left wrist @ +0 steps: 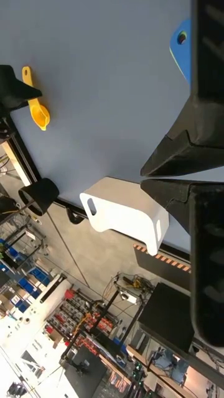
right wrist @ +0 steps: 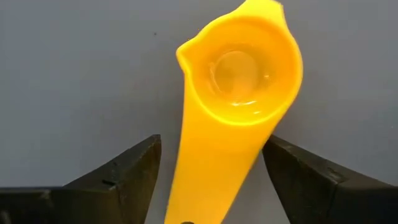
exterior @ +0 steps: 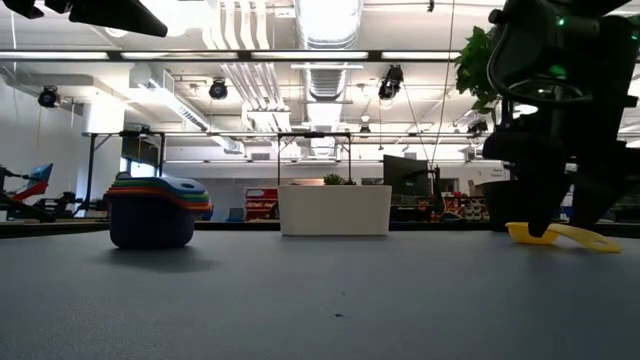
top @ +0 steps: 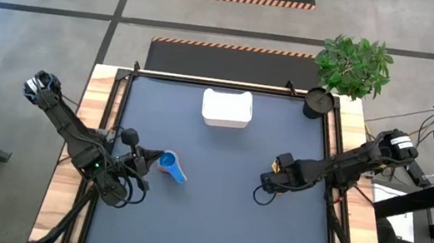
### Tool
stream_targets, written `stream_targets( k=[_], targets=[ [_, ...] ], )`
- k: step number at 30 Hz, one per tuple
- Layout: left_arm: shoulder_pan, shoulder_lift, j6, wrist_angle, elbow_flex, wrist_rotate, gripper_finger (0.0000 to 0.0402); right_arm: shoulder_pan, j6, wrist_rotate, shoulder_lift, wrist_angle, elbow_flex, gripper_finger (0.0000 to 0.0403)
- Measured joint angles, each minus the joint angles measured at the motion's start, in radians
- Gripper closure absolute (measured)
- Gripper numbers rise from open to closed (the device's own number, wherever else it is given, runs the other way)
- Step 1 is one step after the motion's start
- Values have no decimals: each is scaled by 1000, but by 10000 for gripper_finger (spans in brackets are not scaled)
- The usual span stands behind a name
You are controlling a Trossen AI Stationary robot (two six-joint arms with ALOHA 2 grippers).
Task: Nest measuring cups in basket
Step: Stack the yellow measuring cup on top of the blue measuring cup
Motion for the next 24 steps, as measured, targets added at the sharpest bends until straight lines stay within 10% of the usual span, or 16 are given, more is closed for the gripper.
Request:
stream_targets(
  k=[14,24],
  targets=[
    [0,0,0,0,0,0,402,0,0,-4,0,27,-19,250],
    [0,0,0,0,0,0,402,0,-38,24,0,27,0,239]
  ],
)
